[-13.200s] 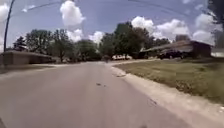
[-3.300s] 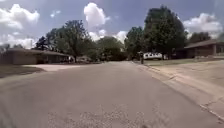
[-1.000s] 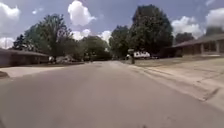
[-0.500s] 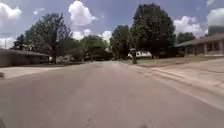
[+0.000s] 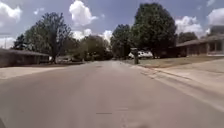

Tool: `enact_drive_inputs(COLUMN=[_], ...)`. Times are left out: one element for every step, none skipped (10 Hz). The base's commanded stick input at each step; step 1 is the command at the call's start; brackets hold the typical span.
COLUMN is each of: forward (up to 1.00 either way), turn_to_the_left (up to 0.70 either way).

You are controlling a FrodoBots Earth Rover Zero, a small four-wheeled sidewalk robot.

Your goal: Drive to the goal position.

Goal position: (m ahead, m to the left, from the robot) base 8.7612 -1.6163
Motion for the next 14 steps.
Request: enact_drive_inputs(forward=[0.85,0.85,0.85,0.85,0.85,0.85,0.85,0.85,0.85,0.85,0.85,0.85,0.85,0.85], turn_to_the_left=[0.0,0.0,0.0,0.0,-0.11,-0.34,-0.34,-0.34,-0.07,0.0,0.0,0.0,0.0,0.0])
